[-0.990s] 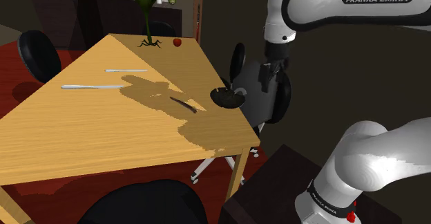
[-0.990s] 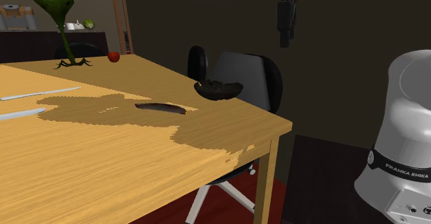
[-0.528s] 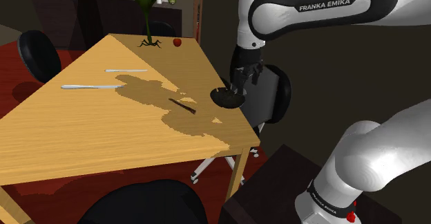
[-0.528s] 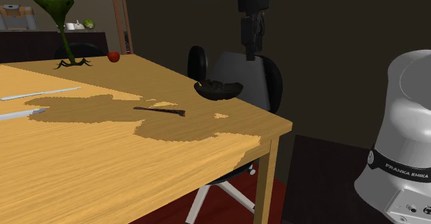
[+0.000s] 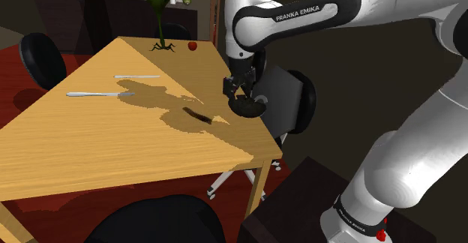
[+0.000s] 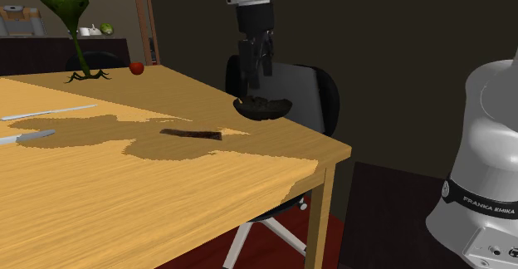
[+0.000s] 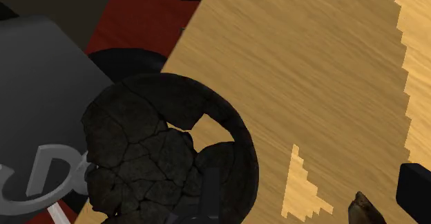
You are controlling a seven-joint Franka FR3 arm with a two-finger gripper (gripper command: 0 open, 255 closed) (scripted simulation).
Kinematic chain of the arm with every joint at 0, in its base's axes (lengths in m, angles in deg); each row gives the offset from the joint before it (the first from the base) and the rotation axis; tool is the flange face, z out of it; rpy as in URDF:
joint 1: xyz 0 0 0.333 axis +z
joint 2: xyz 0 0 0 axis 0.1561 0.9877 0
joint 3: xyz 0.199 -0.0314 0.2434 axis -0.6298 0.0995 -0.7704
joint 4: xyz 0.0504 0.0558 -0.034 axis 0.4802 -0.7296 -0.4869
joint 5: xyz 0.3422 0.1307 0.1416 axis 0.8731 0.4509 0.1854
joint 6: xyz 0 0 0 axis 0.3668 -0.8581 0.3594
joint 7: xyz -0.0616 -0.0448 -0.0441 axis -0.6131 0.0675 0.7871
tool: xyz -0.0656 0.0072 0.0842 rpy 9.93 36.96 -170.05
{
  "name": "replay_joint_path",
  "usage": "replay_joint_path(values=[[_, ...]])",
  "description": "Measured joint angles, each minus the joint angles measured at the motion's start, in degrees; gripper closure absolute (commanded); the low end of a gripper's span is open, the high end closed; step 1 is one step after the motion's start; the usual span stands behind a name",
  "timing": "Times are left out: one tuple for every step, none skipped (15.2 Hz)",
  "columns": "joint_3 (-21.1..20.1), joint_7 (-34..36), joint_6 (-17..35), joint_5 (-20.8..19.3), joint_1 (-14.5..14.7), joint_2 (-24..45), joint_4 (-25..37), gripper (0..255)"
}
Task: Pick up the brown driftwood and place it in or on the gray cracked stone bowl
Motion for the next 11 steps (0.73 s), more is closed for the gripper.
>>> replay_joint_path(values=[[-0.5, 0.6, 0.6, -0.3, 0.2, 2.3, 1.8, 0], [-0.8, 1.0, 1.2, -0.7, 0.4, 4.4, 3.3, 0], [-0.9, 1.2, 1.7, -1.2, 0.4, 6.8, 5.4, 0], [-1.3, 1.8, 1.9, -1.4, 0.7, 8.6, 6.9, 0], [-1.6, 2.3, 2.0, -2.0, 1.0, 11.1, 9.3, 0], [-1.7, 2.5, 2.4, -2.4, 1.1, 13.0, 10.9, 0], [-2.0, 3.0, 2.5, -2.9, 1.4, 15.4, 13.2, 0], [-2.2, 3.3, 2.7, -3.3, 1.7, 17.5, 15.1, 0], [-2.4, 3.7, 2.6, -3.8, 2.1, 19.5, 17.2, 0], [-2.4, 3.9, 2.7, -4.3, 2.4, 21.9, 19.6, 0], [-2.5, 4.0, 2.6, -4.8, 2.7, 24.1, 21.9, 0]])
